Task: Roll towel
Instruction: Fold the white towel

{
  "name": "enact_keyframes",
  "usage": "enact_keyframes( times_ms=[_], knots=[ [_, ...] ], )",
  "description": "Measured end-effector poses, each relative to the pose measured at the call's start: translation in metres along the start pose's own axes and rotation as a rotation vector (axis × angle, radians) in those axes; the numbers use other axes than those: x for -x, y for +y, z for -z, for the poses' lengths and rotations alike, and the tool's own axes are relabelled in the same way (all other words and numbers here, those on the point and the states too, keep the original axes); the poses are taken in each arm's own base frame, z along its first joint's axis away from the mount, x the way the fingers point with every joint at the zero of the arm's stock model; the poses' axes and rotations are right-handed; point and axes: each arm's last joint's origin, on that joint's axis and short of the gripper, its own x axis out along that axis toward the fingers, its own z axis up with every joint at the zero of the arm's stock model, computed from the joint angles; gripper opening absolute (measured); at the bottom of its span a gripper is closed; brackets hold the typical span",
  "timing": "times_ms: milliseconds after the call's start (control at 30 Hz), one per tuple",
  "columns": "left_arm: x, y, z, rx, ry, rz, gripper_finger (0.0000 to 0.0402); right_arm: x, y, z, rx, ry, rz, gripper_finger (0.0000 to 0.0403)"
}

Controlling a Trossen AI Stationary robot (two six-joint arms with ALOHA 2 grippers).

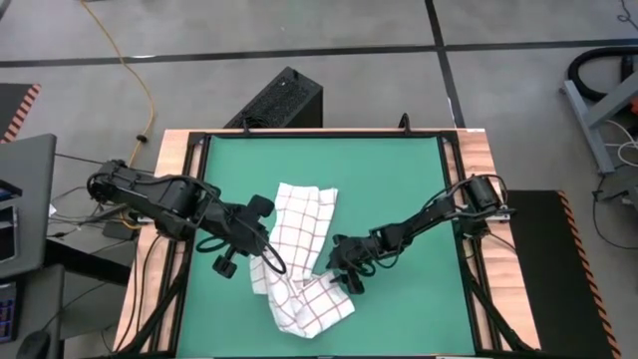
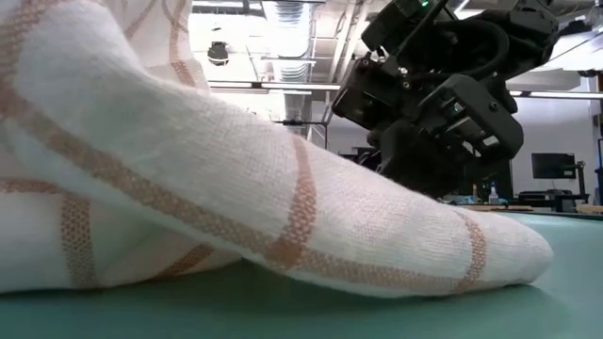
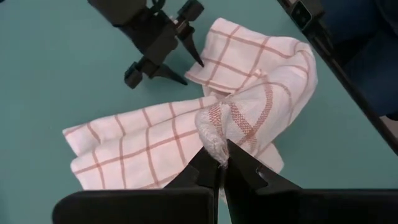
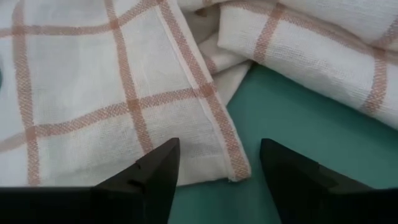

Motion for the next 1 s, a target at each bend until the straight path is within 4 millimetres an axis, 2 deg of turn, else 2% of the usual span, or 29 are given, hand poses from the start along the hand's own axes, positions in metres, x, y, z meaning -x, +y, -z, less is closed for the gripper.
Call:
enact_keyframes(
  times_ms=[133, 367, 433, 567, 700, 933, 1000],
  knots=[
    [0.000, 0.000, 0.000, 0.008, 0.003, -0.001, 0.0000, -0.003, 0.004, 0.006, 0.034, 0.038, 0.024, 0.0172],
    [0.000, 0.000, 0.000, 0.011, 0.004, -0.001, 0.0000, -0.008, 0.009, 0.013, 0.102, 0.076, 0.046, 0.0031],
    [0.000, 0.000, 0.000, 0.020, 0.004, -0.002, 0.0000, -0.008, 0.009, 0.013, 0.116, 0.075, 0.046, 0.0015],
    [0.000, 0.000, 0.001, 0.033, 0.008, -0.013, 0.0000, 0.002, 0.012, 0.003, 0.155, 0.027, 0.078, 0.0014],
    [0.000, 0.004, 0.003, 0.030, 0.049, -0.132, 0.0000, 0.030, 0.013, -0.016, 0.256, -0.026, 0.240, 0.0014],
    [0.004, 0.014, 0.006, 0.003, 0.127, -0.505, 0.0000, 0.104, 0.004, -0.071, 0.360, -0.145, 0.874, 0.0013],
    [0.007, 0.019, 0.008, -0.037, 0.178, -0.646, 0.0000, 0.132, 0.002, -0.088, 0.358, -0.177, 1.066, 0.0013]
  ],
)
